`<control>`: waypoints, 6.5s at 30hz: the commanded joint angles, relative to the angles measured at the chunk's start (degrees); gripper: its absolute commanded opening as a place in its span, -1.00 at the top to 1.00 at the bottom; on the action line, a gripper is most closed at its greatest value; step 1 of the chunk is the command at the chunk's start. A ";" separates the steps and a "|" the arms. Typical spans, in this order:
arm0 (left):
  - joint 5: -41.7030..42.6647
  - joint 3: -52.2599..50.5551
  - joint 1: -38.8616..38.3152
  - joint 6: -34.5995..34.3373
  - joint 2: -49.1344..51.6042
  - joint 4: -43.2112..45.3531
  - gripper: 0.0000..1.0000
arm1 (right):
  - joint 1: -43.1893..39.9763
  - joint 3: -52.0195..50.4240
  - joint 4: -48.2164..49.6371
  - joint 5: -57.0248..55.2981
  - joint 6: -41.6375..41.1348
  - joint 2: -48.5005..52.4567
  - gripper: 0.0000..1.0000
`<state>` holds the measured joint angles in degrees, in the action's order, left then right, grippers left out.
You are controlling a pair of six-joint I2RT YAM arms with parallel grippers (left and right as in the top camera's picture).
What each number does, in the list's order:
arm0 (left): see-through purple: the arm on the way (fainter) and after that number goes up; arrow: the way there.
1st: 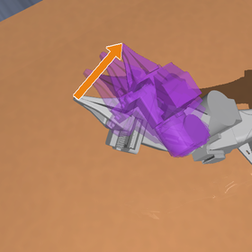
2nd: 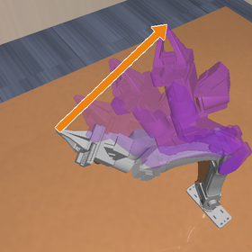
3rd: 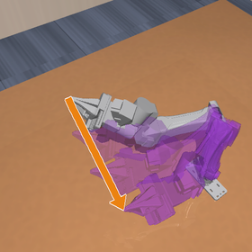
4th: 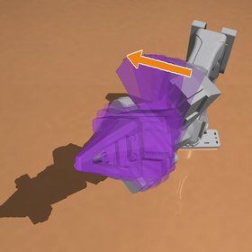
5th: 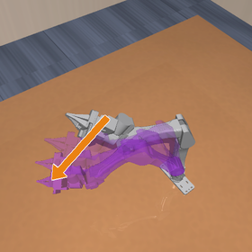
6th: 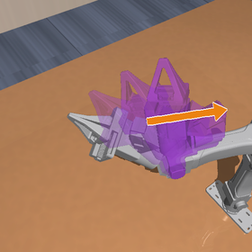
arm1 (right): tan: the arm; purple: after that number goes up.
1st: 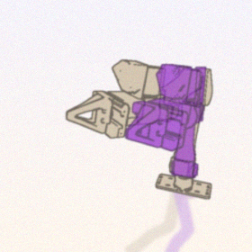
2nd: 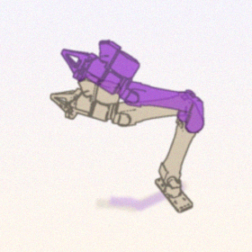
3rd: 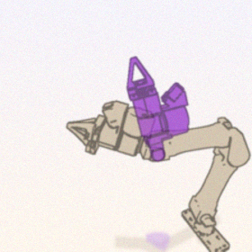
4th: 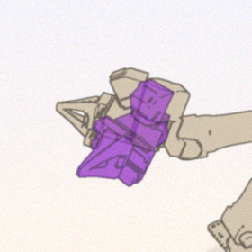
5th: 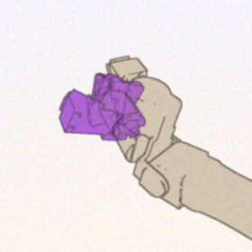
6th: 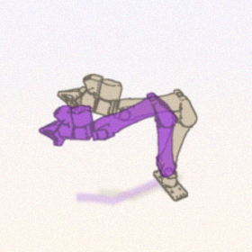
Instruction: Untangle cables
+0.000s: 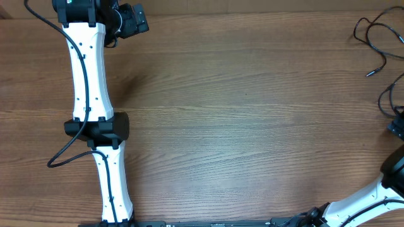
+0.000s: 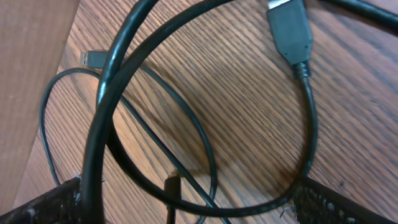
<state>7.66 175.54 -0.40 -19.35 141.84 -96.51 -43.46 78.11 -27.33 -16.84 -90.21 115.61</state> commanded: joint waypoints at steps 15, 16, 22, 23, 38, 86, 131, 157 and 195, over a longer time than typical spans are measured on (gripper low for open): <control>-0.61 1.22 -0.37 -0.35 -2.01 -0.15 -0.99 | 0.00 0.61 5.64 -4.09 9.77 0.63 0.92; -0.61 1.22 -0.37 -0.35 -2.01 -0.15 -1.00 | 0.00 0.61 5.64 -4.17 9.79 0.68 0.92; -0.61 1.20 -0.37 -0.35 -2.01 -0.15 -1.00 | 0.00 0.74 5.62 -4.07 9.88 0.61 0.92; -0.61 1.22 -0.37 -0.35 -2.01 -0.15 -1.00 | 0.00 0.76 5.68 -4.07 11.15 0.31 0.92; -0.61 1.22 -0.37 -0.35 -2.01 -0.15 -1.00 | -0.57 0.79 4.37 -4.17 21.79 -12.59 0.92; -0.61 1.22 -0.37 -0.35 -2.01 -0.15 -0.99 | -4.02 0.72 2.82 10.36 17.88 -12.90 0.93; -0.59 1.22 -0.37 -0.35 -2.01 -0.15 -0.99 | 11.82 0.72 24.30 -12.87 35.17 -7.85 -1.00; -0.61 1.22 -0.37 -0.35 -2.01 -0.15 -1.00 | 29.79 0.72 16.61 33.62 79.03 -34.58 -0.49; -0.61 1.20 -0.37 -0.35 -2.01 -0.15 -0.99 | 24.26 -68.32 71.95 41.59 77.79 -84.61 -1.00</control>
<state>7.66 175.54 -0.40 -19.35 141.84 -96.51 -19.40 9.72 43.72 20.97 -11.94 31.14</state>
